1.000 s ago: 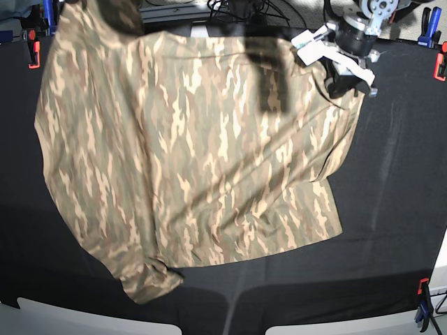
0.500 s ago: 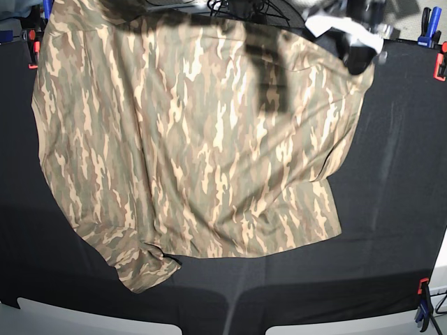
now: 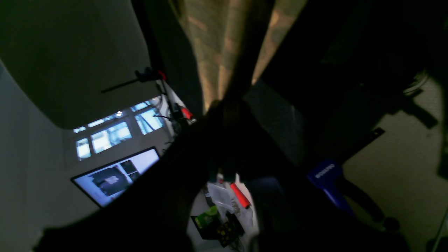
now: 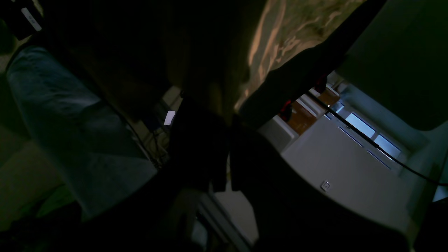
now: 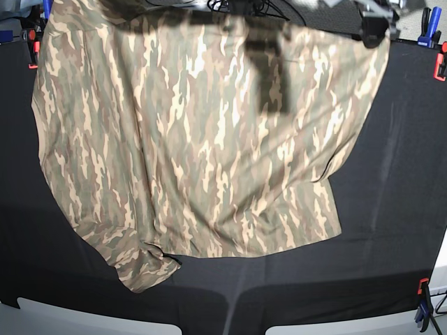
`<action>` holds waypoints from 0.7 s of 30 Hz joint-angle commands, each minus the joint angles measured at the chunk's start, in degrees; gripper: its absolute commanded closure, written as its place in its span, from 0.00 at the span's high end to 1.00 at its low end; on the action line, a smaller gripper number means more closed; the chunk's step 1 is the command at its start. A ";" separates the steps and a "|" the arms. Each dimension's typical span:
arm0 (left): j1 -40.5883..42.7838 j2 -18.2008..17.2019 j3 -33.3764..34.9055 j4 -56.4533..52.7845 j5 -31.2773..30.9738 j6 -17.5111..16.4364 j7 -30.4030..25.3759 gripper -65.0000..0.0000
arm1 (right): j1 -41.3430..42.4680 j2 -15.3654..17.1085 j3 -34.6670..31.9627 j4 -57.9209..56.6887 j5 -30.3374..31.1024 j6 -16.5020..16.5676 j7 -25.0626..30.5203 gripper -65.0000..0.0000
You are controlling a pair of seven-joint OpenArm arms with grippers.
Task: Layout the t-shirt on the table in an organized manner, then fold the t-shirt properly
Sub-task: 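Lift the shirt with both grippers and shake it out flat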
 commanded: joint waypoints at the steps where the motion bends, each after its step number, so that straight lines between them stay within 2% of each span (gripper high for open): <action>1: 0.85 -0.66 0.00 1.01 1.38 0.87 1.60 0.00 | -1.03 0.35 -0.11 0.68 -1.70 -0.68 -0.83 0.00; 7: 2.47 -2.21 0.00 1.01 1.38 0.90 3.17 0.00 | -1.03 0.37 -0.11 0.70 -3.28 -1.51 -1.29 0.00; 11: 1.84 -2.62 0.00 1.01 2.34 1.07 -0.35 0.00 | -1.03 0.33 -0.04 0.74 -4.55 -3.10 -1.29 0.00; 13: 0.85 -2.51 0.00 1.01 3.61 2.62 -1.44 0.00 | -1.03 0.33 0.00 1.01 -4.76 -4.39 -2.01 0.00; 16: -0.94 -2.51 0.00 1.03 4.37 3.02 -1.20 0.00 | 2.05 0.33 0.00 1.36 -4.76 -6.29 -2.80 0.00; 21: -1.70 -2.51 0.00 1.07 4.33 3.02 -1.46 0.00 | 7.69 0.33 0.24 2.47 -4.09 -6.45 -2.78 0.00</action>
